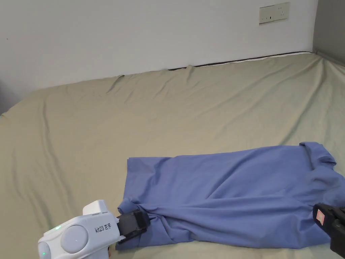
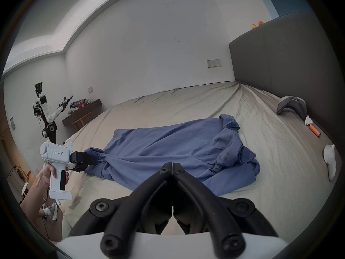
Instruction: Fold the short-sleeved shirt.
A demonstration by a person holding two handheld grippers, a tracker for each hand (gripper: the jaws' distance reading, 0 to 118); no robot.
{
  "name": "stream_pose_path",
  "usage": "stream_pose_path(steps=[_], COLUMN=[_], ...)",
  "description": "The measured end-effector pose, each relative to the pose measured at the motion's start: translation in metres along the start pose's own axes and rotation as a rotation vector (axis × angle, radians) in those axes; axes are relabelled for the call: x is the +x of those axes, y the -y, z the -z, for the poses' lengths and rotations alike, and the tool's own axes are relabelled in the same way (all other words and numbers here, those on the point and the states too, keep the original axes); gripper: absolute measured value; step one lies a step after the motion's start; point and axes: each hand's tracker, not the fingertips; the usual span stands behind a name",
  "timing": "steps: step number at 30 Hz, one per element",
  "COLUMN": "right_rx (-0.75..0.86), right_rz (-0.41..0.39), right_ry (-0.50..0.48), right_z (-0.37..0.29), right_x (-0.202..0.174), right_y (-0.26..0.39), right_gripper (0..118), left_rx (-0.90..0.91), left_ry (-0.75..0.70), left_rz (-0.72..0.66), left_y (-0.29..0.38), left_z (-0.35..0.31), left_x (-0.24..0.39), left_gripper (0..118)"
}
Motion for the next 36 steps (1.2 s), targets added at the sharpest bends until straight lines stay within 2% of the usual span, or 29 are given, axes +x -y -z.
stream_pose_path(steps=[1, 2, 3, 5, 6, 9, 11, 12, 13, 14, 15, 16, 18, 26, 28, 29, 30, 31, 32, 33, 34, 36], right_rx=[0.0, -0.003, -0.005, -0.001, 0.001, 0.004, -0.011, -0.022, -0.049, -0.094, -0.158, -0.191, -0.239, -0.338, -0.362, -0.36, -0.328, -0.329, -0.277, -0.279, -0.315, -0.269], right_rz=[0.003, 0.005, 0.007, 0.003, 0.001, 0.008, 0.003, -0.005, -0.017, -0.024, -0.036, -0.057, -0.092, -0.066, -0.02, -0.086, -0.133, -0.12, -0.06, -0.005, -0.007, -0.018], right_ry=[-0.002, -0.005, -0.006, 0.0, 0.006, 0.007, 0.031, 0.064, 0.105, 0.141, 0.166, 0.177, 0.196, 0.258, 0.223, 0.31, 0.264, 0.228, 0.136, 0.167, 0.194, 0.165], right_z=[-0.002, -0.002, -0.002, -0.005, -0.006, -0.008, -0.006, -0.005, -0.002, 0.004, 0.013, 0.02, 0.03, 0.093, 0.11, 0.109, 0.103, 0.099, 0.094, 0.084, 0.081, 0.062], right_x=[-0.001, 0.001, 0.003, 0.002, 0.003, 0.011, 0.018, 0.022, 0.028, 0.034, 0.043, 0.05, 0.054, 0.087, 0.096, 0.094, 0.088, 0.089, 0.096, 0.084, 0.08, 0.076], right_y=[0.0, -0.001, -0.002, -0.003, -0.004, -0.005, -0.007, -0.007, -0.007, -0.008, -0.008, -0.007, -0.008, 0.005, 0.011, 0.009, 0.001, -0.003, -0.005, -0.009, -0.015, -0.017], right_gripper=[0, 0, 0, 0, 0, 0, 0, 8, 31, 80, 107, 116, 112, 108, 91, 77, 44, 12, 12, 12, 12, 12], left_rx=[0.004, 0.006, -0.046, -0.119, -0.056, -0.076, -0.075, -0.073, -0.071, -0.058, -0.05, -0.043, -0.033, -0.022, -0.017, -0.021, -0.03, -0.048, -0.064, -0.063, -0.06, -0.045], left_ry=[0.018, 0.091, 0.137, 0.103, 0.082, 0.048, 0.028, 0.006, -0.015, -0.035, -0.058, -0.074, -0.085, -0.069, -0.044, -0.042, -0.026, -0.008, 0.034, 0.064, 0.076, 0.089], left_rz=[0.006, 0.019, -0.002, -0.016, 0.034, 0.12, 0.121, 0.14, 0.166, 0.219, 0.26, 0.283, 0.28, 0.21, 0.199, 0.19, 0.167, 0.142, 0.119, 0.101, 0.109, 0.141], left_y=[0.0, 0.0, 0.002, 0.007, 0.01, 0.011, 0.01, 0.011, 0.012, 0.016, 0.019, 0.021, 0.024, 0.027, 0.026, 0.026, 0.022, 0.019, 0.017, 0.017, 0.018, 0.018], left_z=[-0.004, -0.007, -0.006, -0.001, -0.004, -0.002, 0.0, 0.001, 0.002, 0.002, 0.002, 0.003, 0.003, -0.003, -0.004, -0.006, -0.009, -0.01, -0.013, -0.016, -0.021, -0.036], left_x=[0.001, 0.002, 0.003, 0.006, 0.009, 0.015, 0.018, 0.022, 0.026, 0.032, 0.036, 0.04, 0.044, 0.044, 0.044, 0.043, 0.041, 0.039, 0.038, 0.038, 0.039, 0.041], left_gripper=[62, 27, 18, 16, 15, 14, 14, 14, 14, 14, 14, 14, 14, 14, 13, 13, 12, 12, 11, 11, 11, 11])
